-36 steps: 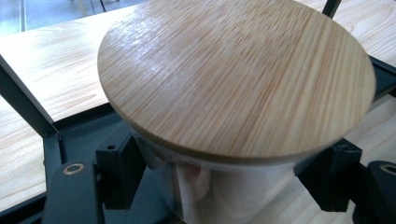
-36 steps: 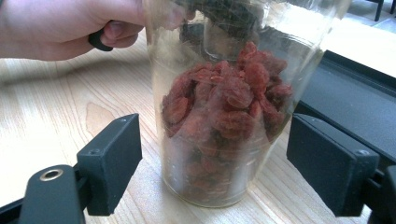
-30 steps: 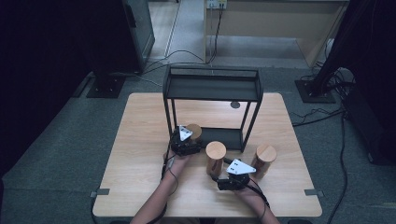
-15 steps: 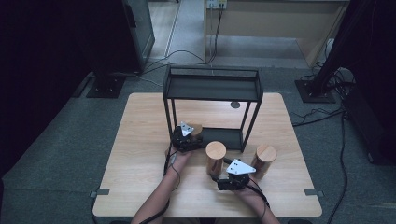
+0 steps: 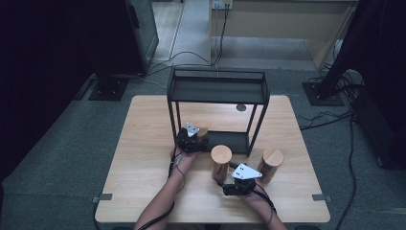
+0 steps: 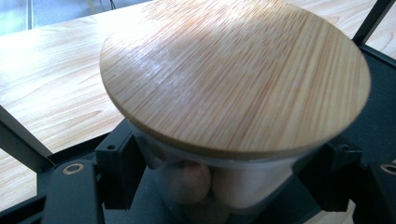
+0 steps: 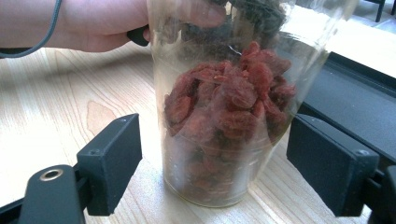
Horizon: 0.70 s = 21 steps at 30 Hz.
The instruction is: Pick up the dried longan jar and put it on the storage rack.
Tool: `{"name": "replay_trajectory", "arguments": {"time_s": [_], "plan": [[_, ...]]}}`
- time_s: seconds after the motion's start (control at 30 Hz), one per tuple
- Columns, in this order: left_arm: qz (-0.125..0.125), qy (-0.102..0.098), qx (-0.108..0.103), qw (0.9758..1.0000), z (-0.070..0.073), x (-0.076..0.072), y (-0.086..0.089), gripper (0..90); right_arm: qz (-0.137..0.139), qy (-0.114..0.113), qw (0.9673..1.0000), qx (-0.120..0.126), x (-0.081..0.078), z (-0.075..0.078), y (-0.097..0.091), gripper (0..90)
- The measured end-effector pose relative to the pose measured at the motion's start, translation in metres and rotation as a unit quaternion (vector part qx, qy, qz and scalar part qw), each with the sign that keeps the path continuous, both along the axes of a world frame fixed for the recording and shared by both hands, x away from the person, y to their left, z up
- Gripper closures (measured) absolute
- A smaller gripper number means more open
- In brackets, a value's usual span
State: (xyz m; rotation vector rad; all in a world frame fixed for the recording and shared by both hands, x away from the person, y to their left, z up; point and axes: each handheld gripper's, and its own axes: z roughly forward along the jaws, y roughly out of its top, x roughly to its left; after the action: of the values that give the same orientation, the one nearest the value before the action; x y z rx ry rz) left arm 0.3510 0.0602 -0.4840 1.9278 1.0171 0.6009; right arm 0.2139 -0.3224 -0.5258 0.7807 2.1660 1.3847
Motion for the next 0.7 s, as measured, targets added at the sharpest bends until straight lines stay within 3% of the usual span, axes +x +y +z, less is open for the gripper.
{"name": "replay_trajectory", "arguments": {"time_s": [0.23,0.37,0.7], "plan": [[0.001,-0.001,0.003,1.0,-0.0004,-0.001,-0.002,25.0,-0.001,0.0,1.0,-0.002,-0.0002,0.0003,0.0001,18.0],[0.008,0.0,0.016,0.9998,-0.0012,-0.003,-0.0084,21.7,-0.002,0.001,1.0,0.0,-0.0003,0.0002,-0.0003,18.0],[0.014,0.013,-0.011,0.9998,-0.0021,-0.0086,-0.0011,21.7,-0.001,0.001,1.0,-0.002,-0.0001,0.0004,0.0001,18.0]]}}
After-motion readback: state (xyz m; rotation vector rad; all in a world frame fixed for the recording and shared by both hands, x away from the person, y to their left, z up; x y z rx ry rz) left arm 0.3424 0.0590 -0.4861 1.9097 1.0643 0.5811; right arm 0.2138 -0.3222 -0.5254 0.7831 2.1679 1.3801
